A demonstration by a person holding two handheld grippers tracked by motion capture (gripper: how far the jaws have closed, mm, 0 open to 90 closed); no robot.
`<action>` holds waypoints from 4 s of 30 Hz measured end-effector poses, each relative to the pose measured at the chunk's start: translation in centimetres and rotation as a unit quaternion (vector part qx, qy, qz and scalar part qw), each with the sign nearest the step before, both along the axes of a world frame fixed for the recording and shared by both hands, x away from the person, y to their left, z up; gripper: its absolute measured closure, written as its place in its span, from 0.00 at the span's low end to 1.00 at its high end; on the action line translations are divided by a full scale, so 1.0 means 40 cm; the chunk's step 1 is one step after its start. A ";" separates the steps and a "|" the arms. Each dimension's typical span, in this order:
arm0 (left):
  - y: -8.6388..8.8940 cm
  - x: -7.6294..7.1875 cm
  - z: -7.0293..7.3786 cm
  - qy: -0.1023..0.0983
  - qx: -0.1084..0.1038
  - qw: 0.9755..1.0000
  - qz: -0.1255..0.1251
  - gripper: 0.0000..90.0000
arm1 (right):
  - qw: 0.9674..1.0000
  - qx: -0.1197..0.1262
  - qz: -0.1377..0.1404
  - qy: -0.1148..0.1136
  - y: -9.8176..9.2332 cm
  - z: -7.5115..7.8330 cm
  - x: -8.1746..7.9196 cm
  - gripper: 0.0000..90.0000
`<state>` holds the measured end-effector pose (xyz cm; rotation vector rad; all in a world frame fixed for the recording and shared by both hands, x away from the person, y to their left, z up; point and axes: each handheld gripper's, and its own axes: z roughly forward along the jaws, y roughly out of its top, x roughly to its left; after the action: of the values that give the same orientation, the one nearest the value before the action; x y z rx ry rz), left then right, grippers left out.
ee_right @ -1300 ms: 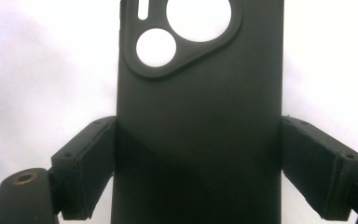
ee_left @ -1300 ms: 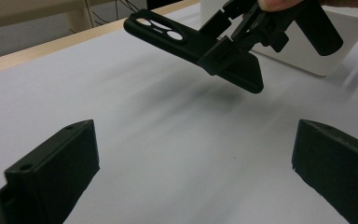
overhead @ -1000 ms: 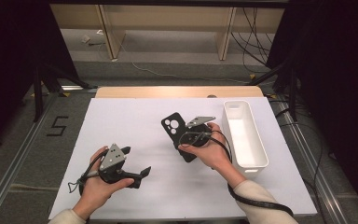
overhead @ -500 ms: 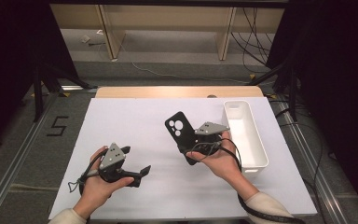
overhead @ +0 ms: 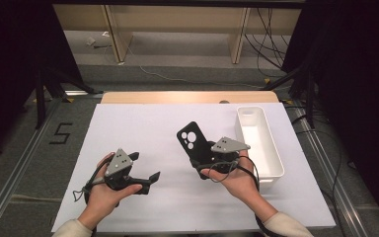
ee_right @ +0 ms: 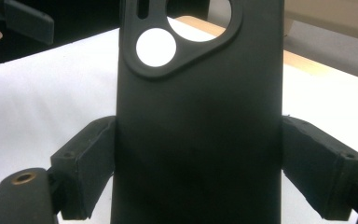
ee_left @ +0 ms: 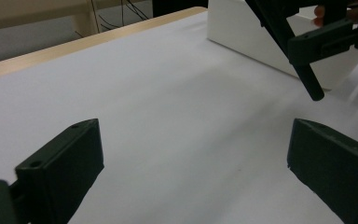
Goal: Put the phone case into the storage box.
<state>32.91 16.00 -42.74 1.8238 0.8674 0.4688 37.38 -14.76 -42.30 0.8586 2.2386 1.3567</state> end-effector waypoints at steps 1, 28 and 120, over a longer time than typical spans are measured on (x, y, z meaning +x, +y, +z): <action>-0.003 0.001 0.004 -0.002 -0.004 1.000 0.000 0.05 | 1.000 0.001 -0.001 -0.002 0.001 -0.001 -0.002 0.18; -0.157 0.086 0.136 -0.003 -0.038 0.999 -0.030 0.18 | 1.000 0.007 -0.006 -0.007 0.018 -0.023 -0.024 0.18; -0.222 0.091 0.122 0.052 -0.133 0.989 -0.049 0.86 | 0.997 0.027 -0.012 -0.069 0.030 -0.018 -0.021 0.14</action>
<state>36.54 7.14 -37.87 1.6463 0.8619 0.1862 36.55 -13.55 -43.02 0.7819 2.0895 1.4259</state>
